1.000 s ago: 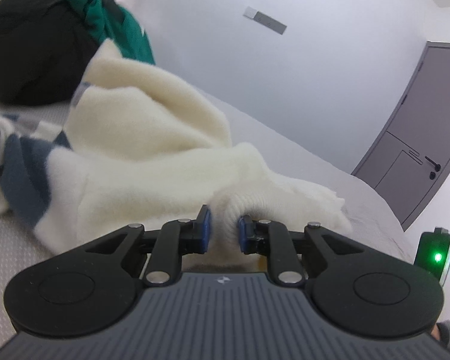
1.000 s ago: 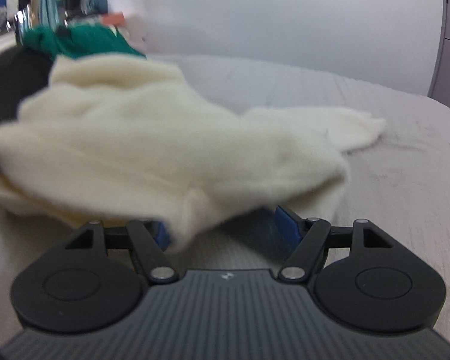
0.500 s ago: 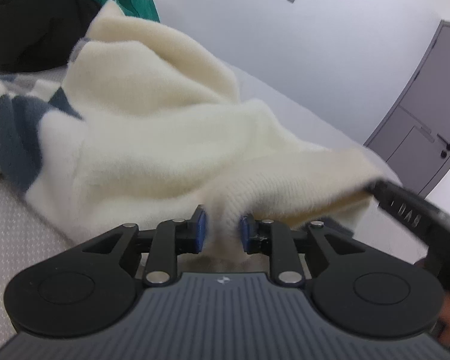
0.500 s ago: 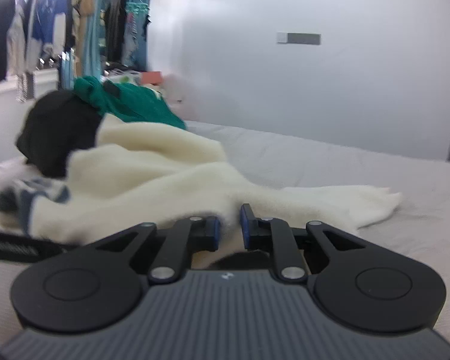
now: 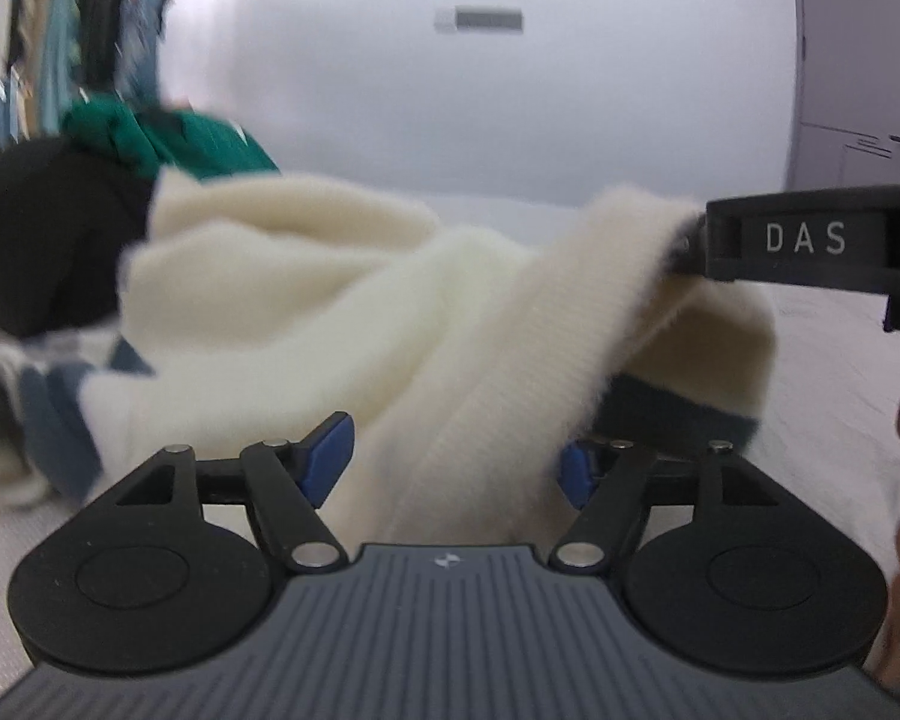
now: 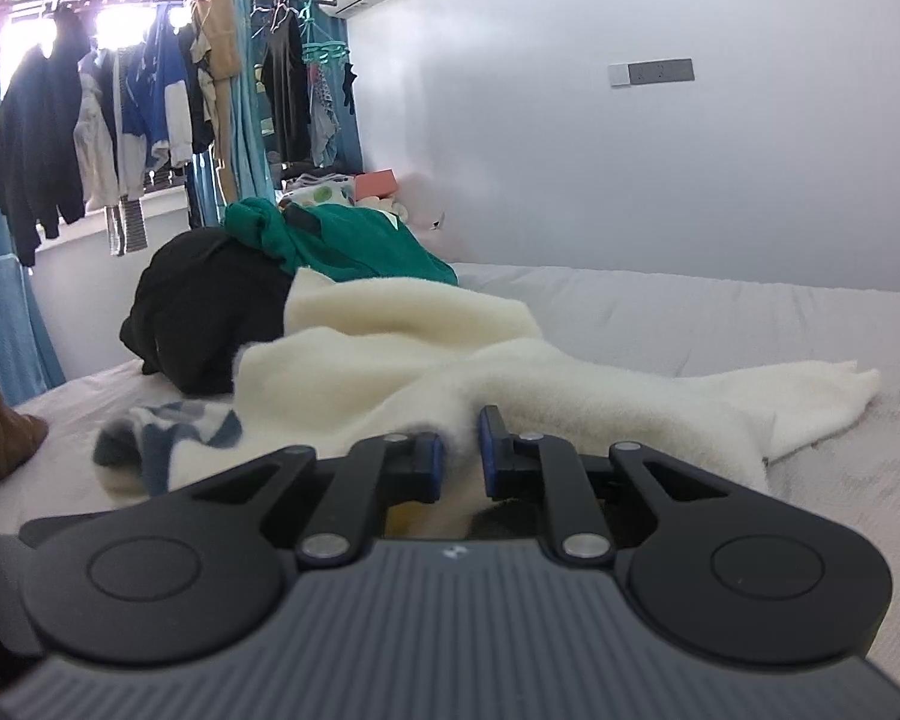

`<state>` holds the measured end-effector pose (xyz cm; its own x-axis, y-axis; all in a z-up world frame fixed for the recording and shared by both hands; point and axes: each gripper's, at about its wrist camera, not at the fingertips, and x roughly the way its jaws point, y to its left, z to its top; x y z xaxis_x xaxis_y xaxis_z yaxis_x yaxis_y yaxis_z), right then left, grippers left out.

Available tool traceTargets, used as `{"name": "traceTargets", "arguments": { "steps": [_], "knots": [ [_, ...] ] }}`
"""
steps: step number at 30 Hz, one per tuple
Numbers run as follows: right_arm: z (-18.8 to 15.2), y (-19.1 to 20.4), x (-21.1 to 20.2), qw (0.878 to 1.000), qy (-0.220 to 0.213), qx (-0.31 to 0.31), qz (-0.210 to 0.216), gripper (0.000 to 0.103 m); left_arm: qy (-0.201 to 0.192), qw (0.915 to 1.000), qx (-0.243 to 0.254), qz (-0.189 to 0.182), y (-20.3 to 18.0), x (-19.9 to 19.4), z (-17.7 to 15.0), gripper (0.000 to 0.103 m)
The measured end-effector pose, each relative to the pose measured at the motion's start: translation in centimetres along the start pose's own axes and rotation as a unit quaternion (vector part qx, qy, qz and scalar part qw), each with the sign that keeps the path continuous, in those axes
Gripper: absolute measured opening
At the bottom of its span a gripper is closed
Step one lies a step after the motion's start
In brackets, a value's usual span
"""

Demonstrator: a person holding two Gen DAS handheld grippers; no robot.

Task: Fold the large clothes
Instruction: 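Lift the sweater high with both tools and shake it out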

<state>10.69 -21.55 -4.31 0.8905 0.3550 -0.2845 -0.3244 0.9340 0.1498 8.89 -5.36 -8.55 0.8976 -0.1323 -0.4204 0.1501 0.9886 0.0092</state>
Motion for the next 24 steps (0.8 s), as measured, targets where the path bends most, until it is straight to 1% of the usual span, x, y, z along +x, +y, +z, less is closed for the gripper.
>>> {"name": "traceTargets", "arguments": {
  "steps": [2, 4, 6, 7, 9, 11, 13, 15, 19, 21, 24],
  "knots": [
    [0.1, -0.4, 0.0, 1.0, -0.001, 0.016, 0.001, 0.015, -0.018, 0.9996, 0.002, 0.024, -0.5, -0.1, -0.1, 0.077],
    [0.2, -0.6, -0.1, 1.0, -0.006, 0.021, -0.004, 0.015, -0.023, 0.9987, -0.02, 0.042, -0.2, -0.5, -0.2, 0.078],
    [0.1, -0.7, -0.3, 1.0, -0.014, 0.023, -0.014, 0.015, -0.026, 0.9962, -0.053, 0.063, 0.5, -0.8, -0.3, 0.079],
    [0.2, -0.8, -0.4, 0.999, -0.019, 0.027, -0.02, 0.015, -0.029, 0.9946, -0.068, 0.073, 0.9, -1.2, -0.4, 0.081],
    [0.2, -1.0, -0.6, 0.999, -0.027, 0.037, -0.029, 0.015, -0.039, 0.9913, -0.088, 0.09, 1.6, -2.3, -0.4, 0.081],
    [0.2, -1.1, -0.8, 0.998, -0.04, 0.04, -0.041, 0.015, -0.054, 0.9873, -0.097, 0.113, 1.9, -3.5, -0.2, 0.082],
    [0.3, -1.3, -1.1, 0.996, -0.054, 0.042, -0.053, 0.015, -0.061, 0.9836, -0.107, 0.132, 2.0, -4.6, -0.3, 0.087],
    [0.4, -1.4, -1.3, 0.995, -0.064, 0.046, -0.062, 0.014, -0.057, 0.9816, -0.111, 0.144, 1.8, -5.4, -0.6, 0.087],
    [0.5, -1.3, -1.3, 0.994, -0.068, 0.04, -0.071, 0.014, -0.03, 0.9824, -0.098, 0.156, 1.2, -5.2, -1.0, 0.087],
    [0.4, -1.2, -1.2, 0.995, -0.065, 0.038, -0.072, 0.014, -0.015, 0.9821, -0.098, 0.16, 1.5, -4.1, -1.1, 0.088],
    [0.3, -1.0, -1.1, 0.995, -0.058, 0.034, -0.075, 0.014, 0.023, 0.9823, -0.106, 0.153, 2.0, -1.9, -1.2, 0.088]
  ]
}}
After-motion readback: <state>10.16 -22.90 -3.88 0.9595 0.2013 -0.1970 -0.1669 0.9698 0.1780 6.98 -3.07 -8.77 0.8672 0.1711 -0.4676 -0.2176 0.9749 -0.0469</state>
